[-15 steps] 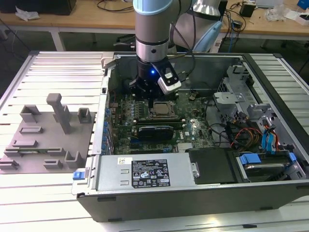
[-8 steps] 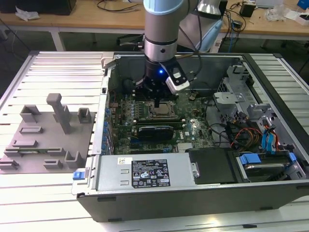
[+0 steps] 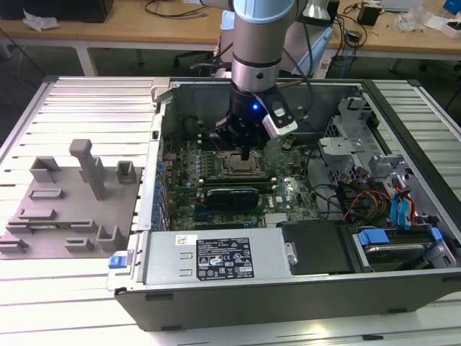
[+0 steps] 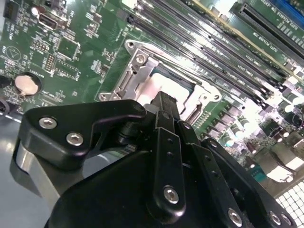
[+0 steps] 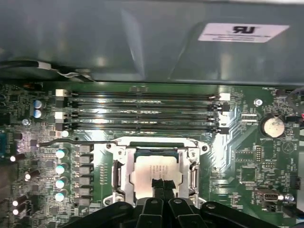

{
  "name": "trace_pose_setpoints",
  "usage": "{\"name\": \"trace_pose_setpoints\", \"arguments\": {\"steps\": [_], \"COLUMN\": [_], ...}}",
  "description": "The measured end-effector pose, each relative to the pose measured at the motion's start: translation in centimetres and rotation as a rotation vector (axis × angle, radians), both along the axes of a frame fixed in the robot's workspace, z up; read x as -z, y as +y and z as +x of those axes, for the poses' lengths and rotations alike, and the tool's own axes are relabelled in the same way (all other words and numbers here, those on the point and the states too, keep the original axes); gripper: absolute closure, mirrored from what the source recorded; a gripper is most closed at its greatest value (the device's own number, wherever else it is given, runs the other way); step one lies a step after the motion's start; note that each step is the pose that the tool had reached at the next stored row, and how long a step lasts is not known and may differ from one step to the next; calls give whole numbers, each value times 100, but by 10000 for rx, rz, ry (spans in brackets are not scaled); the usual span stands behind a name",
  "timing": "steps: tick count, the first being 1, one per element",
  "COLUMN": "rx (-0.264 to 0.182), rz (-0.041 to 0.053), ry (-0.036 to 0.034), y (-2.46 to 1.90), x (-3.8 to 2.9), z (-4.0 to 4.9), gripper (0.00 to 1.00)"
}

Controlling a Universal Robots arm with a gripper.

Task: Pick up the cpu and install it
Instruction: 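Close the cpu cover, then install the first cpu locking lever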

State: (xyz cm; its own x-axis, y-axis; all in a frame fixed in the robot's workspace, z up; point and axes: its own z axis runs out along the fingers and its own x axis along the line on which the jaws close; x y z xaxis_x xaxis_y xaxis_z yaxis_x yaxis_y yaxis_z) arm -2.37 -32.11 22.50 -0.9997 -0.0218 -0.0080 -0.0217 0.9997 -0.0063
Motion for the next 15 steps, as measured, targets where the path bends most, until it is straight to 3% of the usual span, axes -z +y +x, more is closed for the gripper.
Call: {"name": "trace_pose_setpoints", "arguments": {"steps": [3,8,15], "rx": [2,0,0], "rz": [1,3,2], "ry": [-1,0,-1], "y": [0,0,0], "x": [-52,-235,-245], "z": [1,1,1], "gripper": [89,89,89]}}
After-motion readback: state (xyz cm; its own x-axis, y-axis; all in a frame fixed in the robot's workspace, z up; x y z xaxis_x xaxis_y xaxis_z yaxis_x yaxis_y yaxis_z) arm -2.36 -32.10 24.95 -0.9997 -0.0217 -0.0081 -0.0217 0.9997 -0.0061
